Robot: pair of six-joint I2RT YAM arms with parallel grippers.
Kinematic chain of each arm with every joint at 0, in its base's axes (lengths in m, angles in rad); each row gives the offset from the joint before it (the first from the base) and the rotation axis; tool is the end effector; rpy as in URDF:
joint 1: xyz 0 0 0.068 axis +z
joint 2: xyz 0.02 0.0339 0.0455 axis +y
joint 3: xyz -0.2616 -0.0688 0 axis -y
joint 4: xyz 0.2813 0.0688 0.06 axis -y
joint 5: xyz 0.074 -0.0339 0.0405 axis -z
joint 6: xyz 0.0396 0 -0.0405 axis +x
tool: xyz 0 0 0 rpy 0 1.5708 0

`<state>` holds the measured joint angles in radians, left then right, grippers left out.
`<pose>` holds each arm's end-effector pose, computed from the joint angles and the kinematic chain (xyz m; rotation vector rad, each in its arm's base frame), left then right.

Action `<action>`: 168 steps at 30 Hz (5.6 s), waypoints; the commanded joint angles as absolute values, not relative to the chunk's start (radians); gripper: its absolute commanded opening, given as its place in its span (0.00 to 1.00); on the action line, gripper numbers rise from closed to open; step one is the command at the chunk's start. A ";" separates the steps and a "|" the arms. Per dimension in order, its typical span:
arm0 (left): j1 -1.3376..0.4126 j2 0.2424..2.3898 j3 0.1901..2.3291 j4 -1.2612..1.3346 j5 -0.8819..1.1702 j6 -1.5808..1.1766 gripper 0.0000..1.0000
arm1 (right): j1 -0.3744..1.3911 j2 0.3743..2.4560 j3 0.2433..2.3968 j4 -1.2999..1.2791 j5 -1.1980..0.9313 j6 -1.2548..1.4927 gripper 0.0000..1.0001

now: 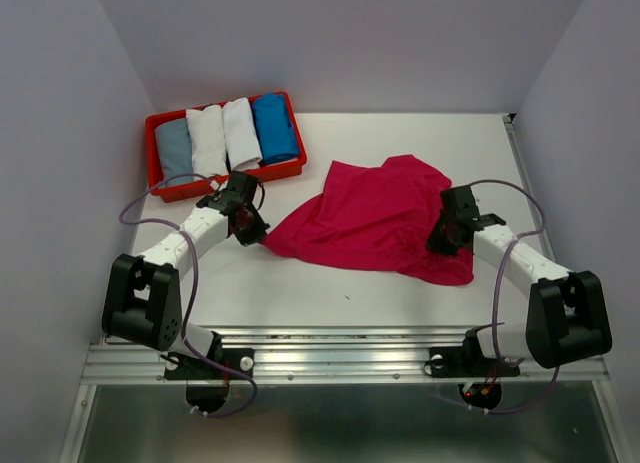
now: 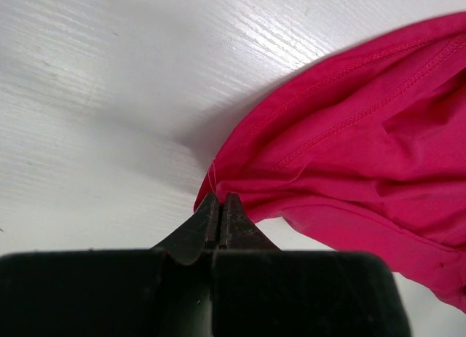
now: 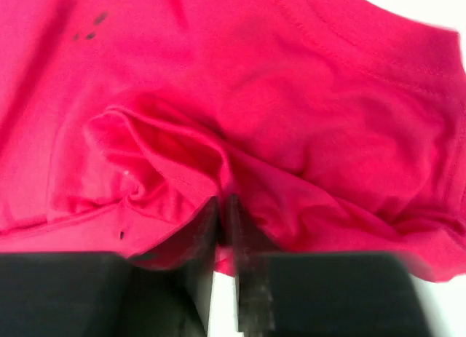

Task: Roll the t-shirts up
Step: Fold the T-shirt at the center of the board.

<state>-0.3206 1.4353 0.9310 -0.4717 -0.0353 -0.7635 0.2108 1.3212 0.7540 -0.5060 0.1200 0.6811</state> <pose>0.3075 -0.1006 0.1952 -0.5825 2.5235 -0.3703 0.2738 0.0537 0.1669 0.6539 2.5564 0.1461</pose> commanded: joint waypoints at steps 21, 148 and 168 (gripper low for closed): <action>-0.218 1.542 1.339 -0.537 0.069 -0.649 0.00 | 0.206 1.229 1.396 -0.465 0.245 0.401 0.01; -0.141 1.355 1.609 -0.535 0.198 -0.522 0.00 | -0.020 1.028 1.464 -0.475 0.074 0.581 0.01; -0.129 1.273 1.362 -0.293 0.273 -0.529 0.00 | -0.020 0.995 1.330 -0.500 0.095 0.511 0.01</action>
<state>-0.1356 1.2327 1.3926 -0.3882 0.2531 -0.5362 -0.0135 0.9653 1.3567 -0.5430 0.0769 0.5377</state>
